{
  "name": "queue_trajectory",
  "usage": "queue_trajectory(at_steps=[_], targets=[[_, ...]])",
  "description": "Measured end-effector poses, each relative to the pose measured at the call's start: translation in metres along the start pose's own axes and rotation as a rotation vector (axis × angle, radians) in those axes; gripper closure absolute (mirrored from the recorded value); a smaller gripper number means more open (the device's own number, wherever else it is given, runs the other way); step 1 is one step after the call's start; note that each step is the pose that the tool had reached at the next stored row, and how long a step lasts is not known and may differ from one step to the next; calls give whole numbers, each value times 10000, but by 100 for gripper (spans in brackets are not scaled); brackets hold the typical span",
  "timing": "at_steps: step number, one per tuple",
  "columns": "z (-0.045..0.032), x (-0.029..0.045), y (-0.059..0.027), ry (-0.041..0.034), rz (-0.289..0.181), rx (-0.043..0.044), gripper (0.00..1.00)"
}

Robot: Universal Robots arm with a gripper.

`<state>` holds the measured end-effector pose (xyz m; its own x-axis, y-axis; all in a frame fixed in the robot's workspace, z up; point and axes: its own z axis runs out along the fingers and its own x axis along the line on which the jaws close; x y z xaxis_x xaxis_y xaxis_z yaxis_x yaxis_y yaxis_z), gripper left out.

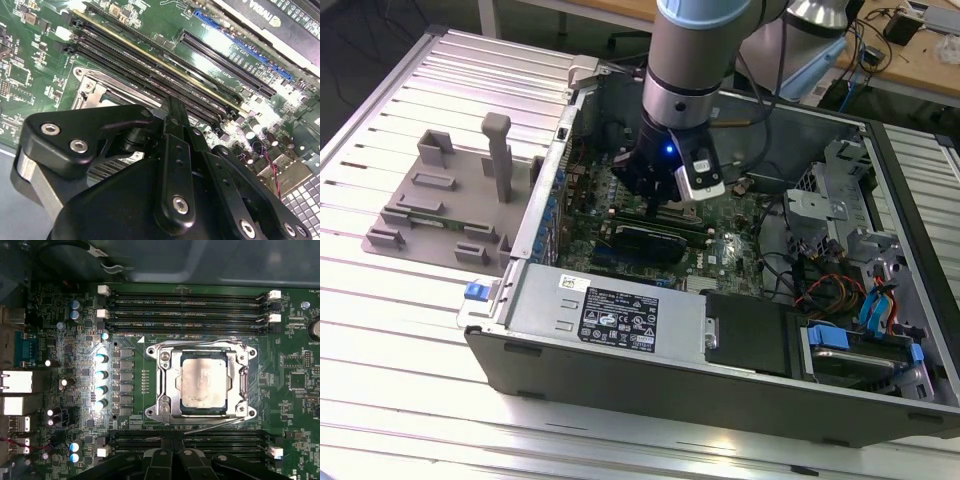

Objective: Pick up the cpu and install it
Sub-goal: 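Install the second cpu locking lever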

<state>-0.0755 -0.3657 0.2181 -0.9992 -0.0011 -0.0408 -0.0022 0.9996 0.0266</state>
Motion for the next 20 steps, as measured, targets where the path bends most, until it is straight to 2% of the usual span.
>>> queue_trajectory(at_steps=[4, 6, 7, 8, 12, 13, 14, 15, 18, 20], targets=[[20, 20, 0, -31, 2, -53, 89], [25, 21, -1, -45, -1, -130, 89], [33, 26, -1, -65, 6, -275, 89], [36, 30, -4, -71, 8, -318, 89], [34, 70, -41, -70, 9, -355, 89], [35, 74, -49, -71, 8, -390, 89], [36, 76, -74, -72, 15, -499, 89], [35, 76, -85, -72, 18, -553, 89], [35, 76, -87, -72, 20, -607, 89], [41, 76, -87, -74, 25, -732, 89]])
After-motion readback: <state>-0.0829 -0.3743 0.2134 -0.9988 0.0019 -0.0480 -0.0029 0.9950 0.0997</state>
